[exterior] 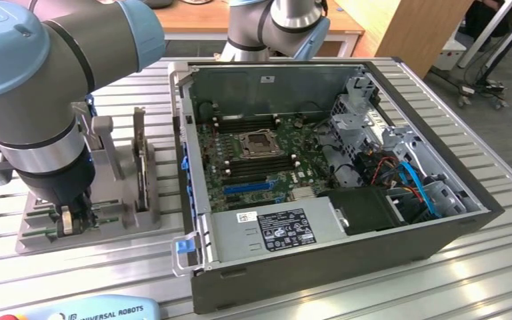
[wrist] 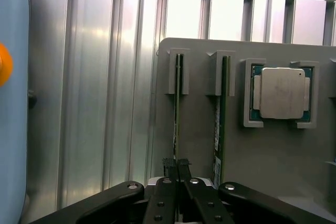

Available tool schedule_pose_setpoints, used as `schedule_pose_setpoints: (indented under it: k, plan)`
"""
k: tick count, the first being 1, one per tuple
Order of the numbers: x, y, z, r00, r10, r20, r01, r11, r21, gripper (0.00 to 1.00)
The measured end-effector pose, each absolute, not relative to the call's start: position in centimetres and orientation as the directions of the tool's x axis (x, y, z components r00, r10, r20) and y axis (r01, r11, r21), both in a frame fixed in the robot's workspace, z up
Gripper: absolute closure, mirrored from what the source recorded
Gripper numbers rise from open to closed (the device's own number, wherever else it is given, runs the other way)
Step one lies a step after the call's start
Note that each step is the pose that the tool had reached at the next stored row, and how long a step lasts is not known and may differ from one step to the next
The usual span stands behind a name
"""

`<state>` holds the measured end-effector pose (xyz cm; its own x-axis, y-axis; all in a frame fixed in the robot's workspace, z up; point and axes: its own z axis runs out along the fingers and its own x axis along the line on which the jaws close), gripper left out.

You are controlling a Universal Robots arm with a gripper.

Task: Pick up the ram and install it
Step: 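Pick up the ram and move it above insertion slot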

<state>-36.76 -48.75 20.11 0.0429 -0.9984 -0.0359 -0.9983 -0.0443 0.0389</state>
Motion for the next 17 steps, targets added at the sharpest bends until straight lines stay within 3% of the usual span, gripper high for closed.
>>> schedule_pose_setpoints:
  k: [17]
  plan:
    - [-36.76,-48.75,20.54,0.033,-0.999,-0.036,-0.999,-0.034,0.039,0.88]
